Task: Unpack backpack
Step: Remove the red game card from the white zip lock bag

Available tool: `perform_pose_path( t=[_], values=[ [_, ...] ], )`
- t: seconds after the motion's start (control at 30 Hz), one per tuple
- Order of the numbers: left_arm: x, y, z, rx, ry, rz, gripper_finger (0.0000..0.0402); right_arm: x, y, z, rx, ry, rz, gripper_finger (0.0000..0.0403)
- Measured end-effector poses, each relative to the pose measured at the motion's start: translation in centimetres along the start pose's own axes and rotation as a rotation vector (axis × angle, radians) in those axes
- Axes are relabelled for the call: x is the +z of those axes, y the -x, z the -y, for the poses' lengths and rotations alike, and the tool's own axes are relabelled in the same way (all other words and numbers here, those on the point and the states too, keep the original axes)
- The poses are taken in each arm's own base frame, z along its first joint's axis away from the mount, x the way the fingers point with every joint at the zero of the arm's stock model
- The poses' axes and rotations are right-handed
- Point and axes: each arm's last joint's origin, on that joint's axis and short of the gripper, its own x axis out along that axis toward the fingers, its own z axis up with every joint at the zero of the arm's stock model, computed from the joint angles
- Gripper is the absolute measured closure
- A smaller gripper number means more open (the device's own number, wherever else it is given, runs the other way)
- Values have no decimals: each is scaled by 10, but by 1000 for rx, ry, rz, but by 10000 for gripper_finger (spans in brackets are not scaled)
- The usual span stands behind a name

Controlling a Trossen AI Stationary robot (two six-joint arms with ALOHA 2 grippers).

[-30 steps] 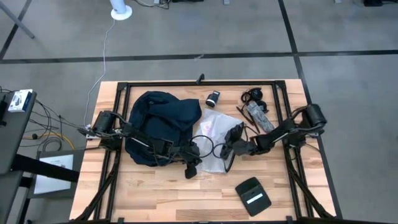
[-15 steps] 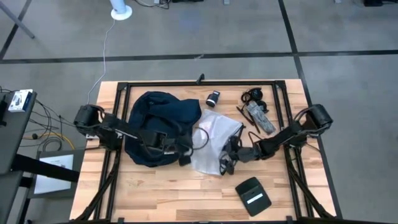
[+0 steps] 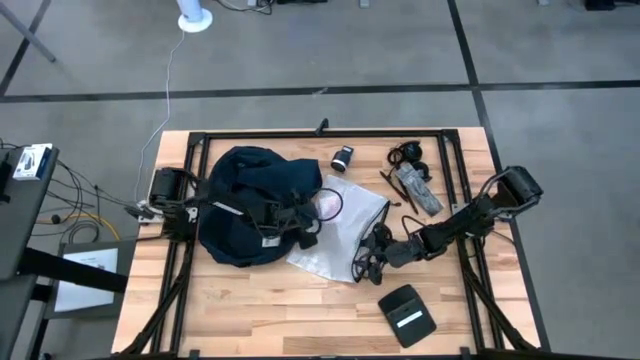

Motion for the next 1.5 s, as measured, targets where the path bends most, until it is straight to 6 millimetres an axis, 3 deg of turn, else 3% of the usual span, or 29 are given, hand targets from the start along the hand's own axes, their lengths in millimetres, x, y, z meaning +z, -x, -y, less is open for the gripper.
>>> perform_pose_path(
  t=[0.2, 0.5, 0.7, 1.0, 1.5],
  values=[
    [1, -5, 11, -84, 19, 60, 402, -2, 0, 1, -16, -3, -20, 134],
    [-12, 15, 53, -213, -43, 20, 402, -15, 3, 15, -221, 29, -87, 134],
    [-16, 23, 73, -272, 9, 56, 402, -11, -2, 15, -218, 107, -38, 133],
    [-15, 24, 74, -268, 51, 69, 402, 7, -6, 0, -150, 162, 22, 133],
    [-13, 26, 79, -384, -52, 86, 402, 28, -22, 33, -117, 144, -32, 133]
  ],
)
